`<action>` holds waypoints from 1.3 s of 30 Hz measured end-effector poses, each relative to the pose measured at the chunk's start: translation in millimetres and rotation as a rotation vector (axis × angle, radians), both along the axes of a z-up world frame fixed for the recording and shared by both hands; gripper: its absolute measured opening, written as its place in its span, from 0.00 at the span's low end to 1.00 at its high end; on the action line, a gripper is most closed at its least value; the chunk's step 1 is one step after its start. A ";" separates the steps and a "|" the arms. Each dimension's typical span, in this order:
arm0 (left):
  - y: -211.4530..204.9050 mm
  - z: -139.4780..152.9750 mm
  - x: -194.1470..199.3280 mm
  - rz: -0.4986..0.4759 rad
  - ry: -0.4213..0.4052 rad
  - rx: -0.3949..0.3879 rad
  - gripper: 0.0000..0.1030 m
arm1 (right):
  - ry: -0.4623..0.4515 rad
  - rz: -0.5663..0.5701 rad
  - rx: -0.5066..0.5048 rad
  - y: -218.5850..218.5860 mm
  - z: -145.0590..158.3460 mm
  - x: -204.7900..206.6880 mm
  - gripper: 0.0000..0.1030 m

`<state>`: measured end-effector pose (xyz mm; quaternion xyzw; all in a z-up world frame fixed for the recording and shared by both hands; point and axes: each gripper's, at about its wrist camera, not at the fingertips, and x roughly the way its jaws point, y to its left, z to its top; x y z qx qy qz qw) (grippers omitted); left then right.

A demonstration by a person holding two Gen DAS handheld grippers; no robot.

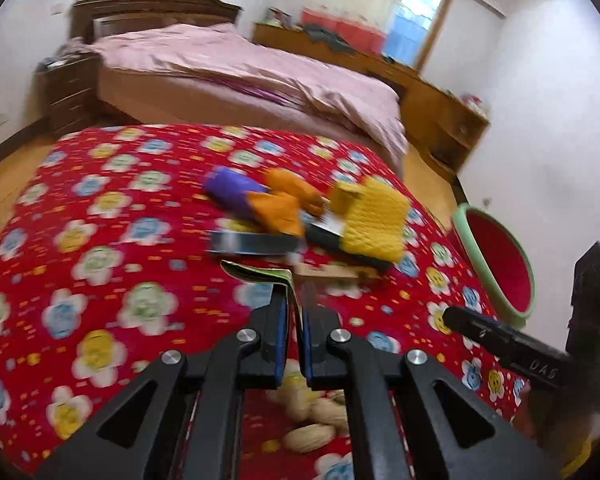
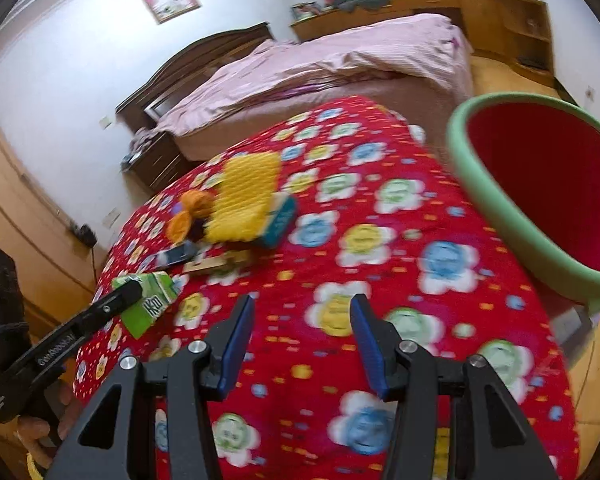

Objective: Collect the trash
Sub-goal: 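Lift the green juice carton with the left tool toward the bucket, then grasp the wooden stick with the right tool while the left tool holds the carton, then carry the carton with the left tool and the stick with the right tool over the bucket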

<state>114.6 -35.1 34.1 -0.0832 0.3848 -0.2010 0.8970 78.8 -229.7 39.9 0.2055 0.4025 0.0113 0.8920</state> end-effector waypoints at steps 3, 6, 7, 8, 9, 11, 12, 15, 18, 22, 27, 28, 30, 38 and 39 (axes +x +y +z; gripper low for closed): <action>22.2 3.5 0.5 0.053 -0.007 -0.005 0.05 | 0.005 0.044 -0.009 19.8 -1.3 14.3 0.53; 43.3 3.2 1.2 0.121 -0.012 0.010 0.05 | 0.020 0.079 -0.008 37.9 -4.6 29.9 0.58; 48.5 2.9 1.2 0.139 -0.015 0.016 0.05 | 0.027 0.085 -0.006 42.3 -5.4 34.7 0.60; 54.9 2.3 1.2 0.159 -0.019 0.023 0.05 | 0.036 0.088 -0.008 47.6 -6.3 40.1 0.64; 60.5 1.4 1.3 0.177 -0.020 0.026 0.05 | 0.040 0.090 -0.011 50.9 -7.2 43.4 0.68; 72.1 -1.0 1.5 0.207 -0.020 0.020 0.05 | 0.054 0.094 -0.024 62.3 -9.7 54.9 0.72; 76.8 -2.2 2.1 0.217 -0.018 0.013 0.05 | 0.061 0.094 -0.031 66.0 -10.7 58.5 0.75; 90.0 -6.0 4.7 0.238 -0.012 -0.019 0.05 | 0.076 0.091 -0.066 79.7 -13.7 72.7 0.80; 98.2 -7.4 3.2 0.249 -0.018 -0.045 0.05 | 0.090 0.068 -0.111 91.1 -17.2 87.5 0.87; 103.9 -7.5 1.8 0.257 -0.021 -0.085 0.05 | 0.111 0.037 -0.168 98.8 -22.2 99.0 0.89; 106.7 -6.8 0.2 0.251 -0.026 -0.093 0.05 | 0.110 0.019 -0.240 107.6 -25.7 102.3 0.88; 106.6 -6.6 -1.1 0.253 -0.026 -0.099 0.05 | 0.115 0.016 -0.255 109.0 -25.7 102.6 0.81; 108.1 -6.1 -3.0 0.254 -0.028 -0.111 0.05 | 0.109 0.002 -0.276 107.9 -25.2 100.1 0.77; 104.7 1.6 -13.6 0.240 -0.038 -0.127 0.05 | 0.114 0.022 -0.152 95.3 -20.1 80.4 0.76; 103.7 2.5 -14.2 0.237 -0.039 -0.128 0.05 | 0.116 0.024 -0.135 93.6 -19.2 76.7 0.76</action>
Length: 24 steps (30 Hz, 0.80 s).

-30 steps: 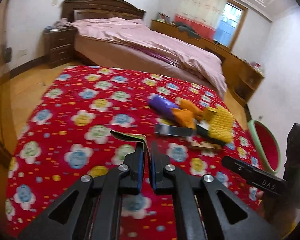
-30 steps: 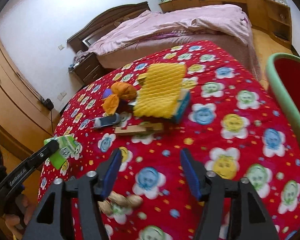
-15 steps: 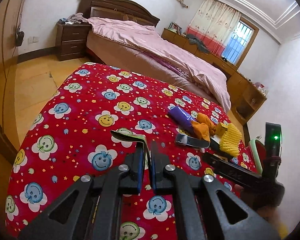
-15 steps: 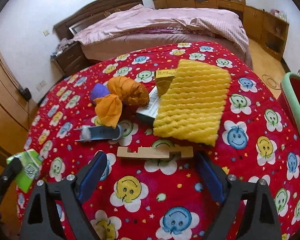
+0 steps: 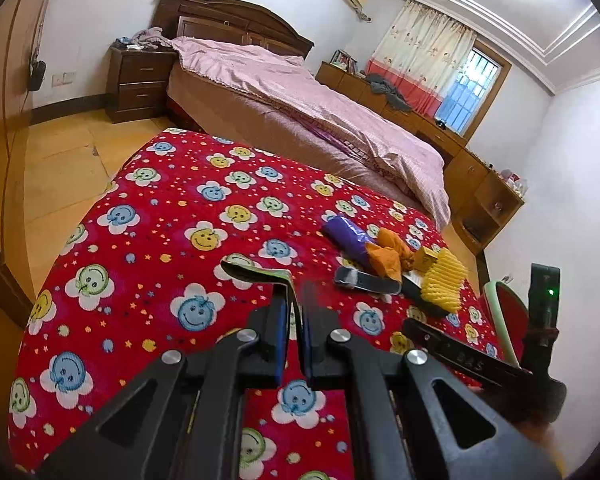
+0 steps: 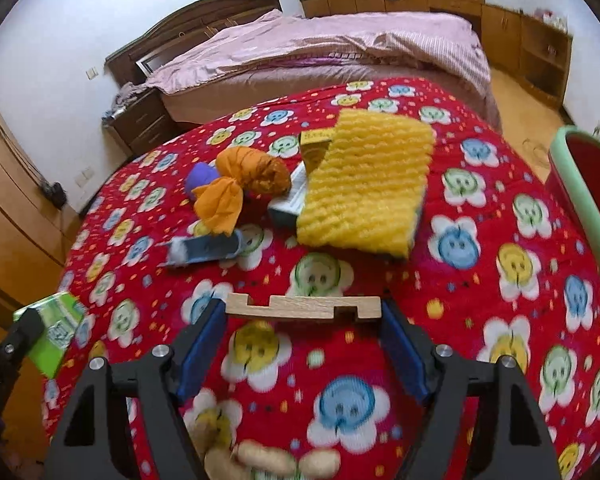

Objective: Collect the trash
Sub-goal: 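Carry the carton with the left tool and the stick with the right tool over the bucket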

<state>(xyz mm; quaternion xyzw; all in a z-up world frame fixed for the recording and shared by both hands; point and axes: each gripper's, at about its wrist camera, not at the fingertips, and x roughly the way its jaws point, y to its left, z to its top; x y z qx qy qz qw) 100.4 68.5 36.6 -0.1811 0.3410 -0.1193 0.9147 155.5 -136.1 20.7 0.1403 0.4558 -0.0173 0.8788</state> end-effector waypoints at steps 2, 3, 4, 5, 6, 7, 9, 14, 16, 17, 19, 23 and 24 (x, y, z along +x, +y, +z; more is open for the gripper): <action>-3.3 3.3 -4.2 -0.006 -0.004 0.001 0.05 | -0.002 0.004 0.033 -3.3 2.7 -10.7 0.76; -5.0 4.8 -6.3 -0.010 -0.007 0.001 0.05 | -0.004 0.006 0.044 -4.7 4.2 -15.3 0.76; -7.1 6.7 -8.9 -0.015 -0.010 0.000 0.05 | -0.007 0.008 0.057 -6.5 5.9 -21.1 0.76; -9.5 8.9 -11.9 -0.020 -0.014 -0.001 0.05 | -0.015 0.005 0.079 -10.1 8.6 -29.3 0.76; -12.2 10.9 -14.3 -0.025 -0.016 -0.001 0.05 | -0.020 0.003 0.088 -11.0 10.5 -33.0 0.76; -14.7 12.6 -16.2 -0.030 -0.018 -0.002 0.05 | -0.025 0.004 0.100 -13.1 13.0 -38.4 0.76; -20.9 17.4 -20.5 -0.045 -0.022 -0.003 0.05 | -0.044 0.003 0.118 -19.1 19.8 -51.3 0.76; -38.8 30.8 -30.3 -0.085 -0.038 -0.011 0.05 | -0.094 -0.020 0.159 -39.9 36.0 -75.4 0.76; -47.6 36.1 -33.2 -0.107 -0.045 -0.016 0.05 | -0.109 -0.027 0.173 -48.7 41.5 -81.3 0.76; -53.5 39.3 -34.9 -0.121 -0.049 -0.016 0.05 | -0.125 -0.036 0.175 -54.7 46.1 -87.5 0.76; -63.6 43.7 -37.5 -0.145 -0.054 -0.015 0.05 | -0.151 -0.053 0.179 -64.8 51.5 -98.1 0.76; -86.0 49.2 -41.1 -0.210 -0.046 -0.041 0.05 | -0.190 -0.099 0.204 -89.8 61.1 -115.3 0.76; -91.2 50.2 -41.8 -0.224 -0.044 -0.045 0.05 | -0.197 -0.107 0.207 -95.0 62.1 -117.8 0.76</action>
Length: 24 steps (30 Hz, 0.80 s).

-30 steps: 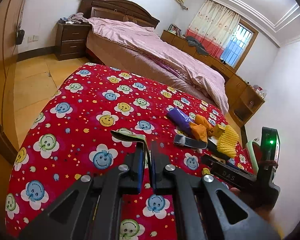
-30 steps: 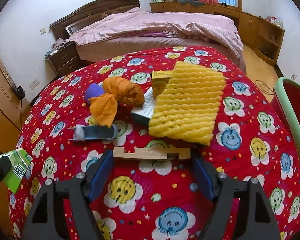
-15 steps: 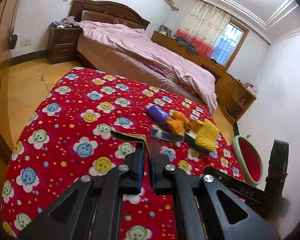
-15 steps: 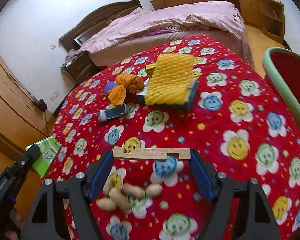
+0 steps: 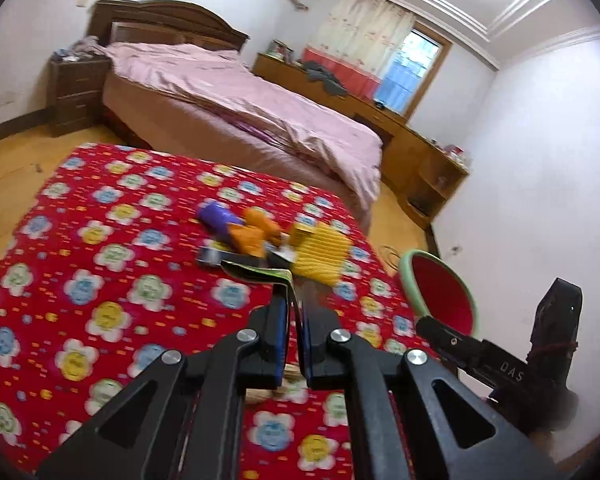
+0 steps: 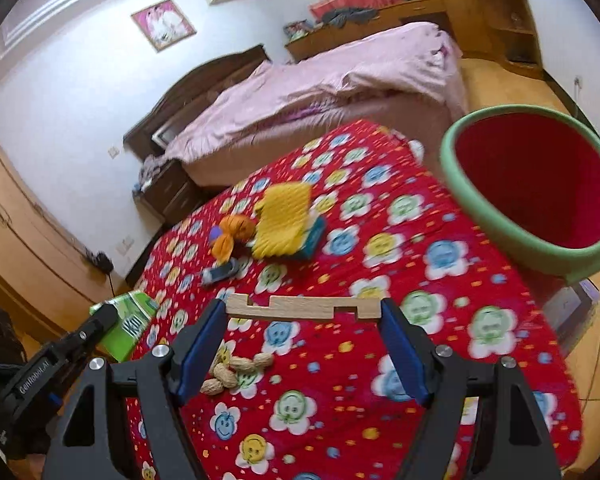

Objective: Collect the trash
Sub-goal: 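Carry the carton with the left tool and the stick with the right tool over the bucket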

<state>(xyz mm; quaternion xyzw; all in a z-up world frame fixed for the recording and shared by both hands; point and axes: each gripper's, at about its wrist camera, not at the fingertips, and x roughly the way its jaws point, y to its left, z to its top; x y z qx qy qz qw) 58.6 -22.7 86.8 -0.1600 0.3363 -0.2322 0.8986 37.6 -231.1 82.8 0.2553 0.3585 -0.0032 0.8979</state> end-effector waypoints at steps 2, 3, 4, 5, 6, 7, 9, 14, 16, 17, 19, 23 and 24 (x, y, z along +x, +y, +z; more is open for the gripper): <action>-12.8 2.1 -1.8 -0.028 -0.002 -0.001 0.05 | -0.018 -0.031 0.004 -15.0 4.6 -9.7 0.76; -19.1 2.9 -2.3 -0.039 -0.004 0.001 0.05 | -0.023 -0.041 0.003 -19.4 5.8 -12.5 0.76; -25.0 3.3 -2.6 -0.051 -0.004 0.004 0.05 | -0.030 -0.054 0.003 -24.7 7.0 -17.0 0.76; -31.9 4.0 -2.8 -0.065 -0.004 0.007 0.05 | -0.039 -0.071 0.005 -33.1 8.3 -22.3 0.76; -38.0 4.7 -2.9 -0.077 -0.003 0.008 0.05 | -0.046 -0.085 0.009 -39.5 8.9 -26.3 0.76; -44.7 5.1 -2.5 -0.090 -0.001 0.010 0.05 | -0.050 -0.094 0.011 -44.6 9.5 -28.6 0.76; -61.1 6.9 -0.6 -0.120 0.005 0.014 0.05 | -0.059 -0.121 0.018 -57.6 9.8 -34.9 0.76; -98.6 9.5 3.7 -0.195 0.010 0.027 0.05 | -0.069 -0.194 0.024 -90.8 9.4 -45.9 0.76; -115.4 9.6 7.2 -0.228 0.016 0.035 0.05 | -0.070 -0.221 0.024 -103.1 9.2 -48.0 0.76; -125.8 9.9 8.8 -0.247 0.017 0.043 0.05 | -0.070 -0.237 0.023 -110.9 8.4 -49.7 0.76; -147.4 10.4 11.7 -0.280 0.012 0.065 0.05 | -0.069 -0.258 0.020 -121.7 7.2 -51.2 0.76; -183.3 7.8 18.7 -0.347 0.009 0.072 0.05 | -0.053 -0.302 0.013 -148.9 4.8 -48.6 0.76; -191.9 6.4 21.8 -0.361 0.012 0.072 0.05 | -0.048 -0.314 0.008 -154.5 3.5 -47.7 0.76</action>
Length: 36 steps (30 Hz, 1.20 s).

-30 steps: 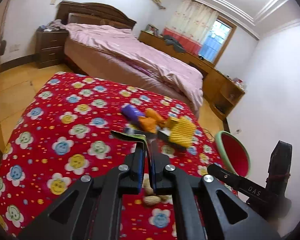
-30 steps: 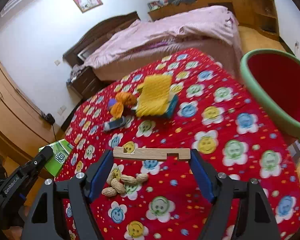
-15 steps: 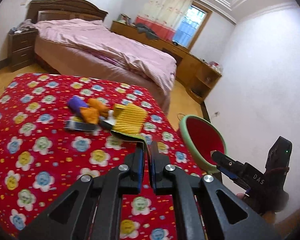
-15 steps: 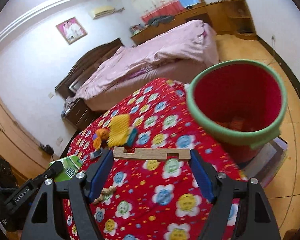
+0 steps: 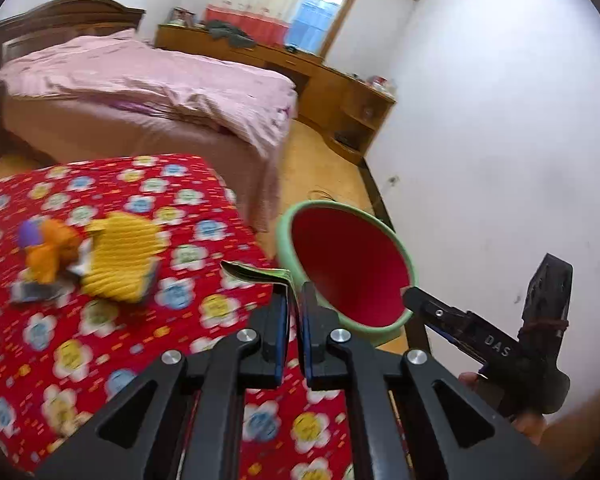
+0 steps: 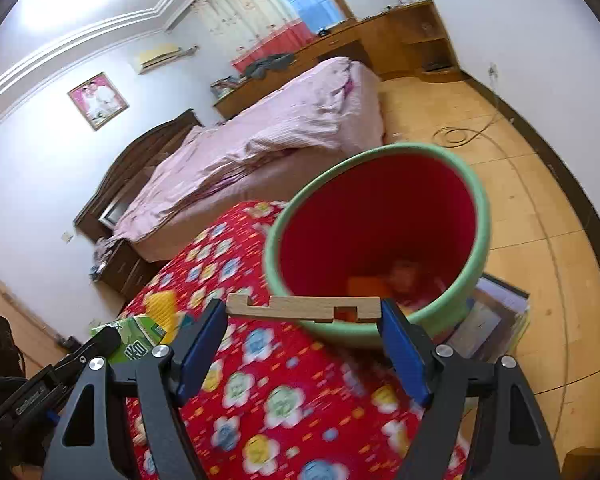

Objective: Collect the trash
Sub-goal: 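Carry the carton with the left tool and the stick with the right tool over the bucket, then open both tools to drop the carton and stick into the bucket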

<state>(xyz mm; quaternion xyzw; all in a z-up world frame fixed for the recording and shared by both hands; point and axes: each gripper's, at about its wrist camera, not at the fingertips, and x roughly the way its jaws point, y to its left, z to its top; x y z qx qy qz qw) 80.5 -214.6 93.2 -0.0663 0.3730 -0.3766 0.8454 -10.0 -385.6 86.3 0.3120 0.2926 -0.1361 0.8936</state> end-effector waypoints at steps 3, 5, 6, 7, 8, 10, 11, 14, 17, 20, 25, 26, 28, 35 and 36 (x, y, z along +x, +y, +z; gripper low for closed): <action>-29.0 -6.1 11.7 -0.048 0.014 0.007 0.05 | 0.011 -0.031 0.003 -18.9 -2.4 2.9 0.76; -47.6 -10.4 18.2 -0.070 0.013 0.017 0.05 | 0.011 -0.054 0.000 -32.2 -3.0 4.5 0.76; -55.0 -12.6 21.4 -0.078 0.012 0.022 0.05 | 0.010 -0.058 -0.001 -36.9 -2.8 6.1 0.76; -62.5 -15.0 24.5 -0.085 0.011 0.028 0.05 | 0.010 -0.061 -0.002 -42.1 -3.2 7.8 0.76; -70.3 -18.2 27.8 -0.094 0.012 0.034 0.05 | 0.012 -0.062 -0.003 -47.5 -4.3 10.7 0.76; -84.0 -23.4 33.3 -0.113 0.025 0.040 0.05 | 0.019 -0.059 -0.004 -55.7 -7.9 16.2 0.76; -91.9 -26.5 37.1 -0.125 0.035 0.043 0.05 | 0.026 -0.058 -0.003 -60.5 -10.6 20.1 0.76; -106.6 -32.5 43.6 -0.147 0.045 0.044 0.05 | 0.036 -0.046 0.010 -71.9 -18.4 29.3 0.76; -116.3 -36.3 45.3 -0.144 0.030 0.071 0.10 | 0.045 -0.034 0.025 -81.6 -25.2 36.3 0.77; -121.6 -39.2 44.2 -0.128 0.021 0.103 0.30 | 0.044 -0.034 0.048 -89.9 -31.0 39.2 0.77; -119.4 -38.6 45.9 -0.103 0.036 0.084 0.34 | 0.060 -0.043 0.057 -95.8 -32.5 42.5 0.80; -117.6 -37.8 46.3 -0.098 0.040 0.076 0.34 | 0.059 -0.043 0.054 -94.7 -31.5 42.4 0.80; -115.1 -36.1 45.6 -0.091 0.043 0.072 0.34 | 0.054 -0.040 0.042 -93.7 -30.0 39.9 0.81; -93.6 -25.8 38.9 -0.053 0.028 0.072 0.34 | 0.040 -0.039 0.034 -86.0 -25.5 30.8 0.81; -89.8 -24.7 37.9 -0.047 0.027 0.071 0.34 | 0.038 -0.037 0.029 -82.4 -23.8 29.1 0.81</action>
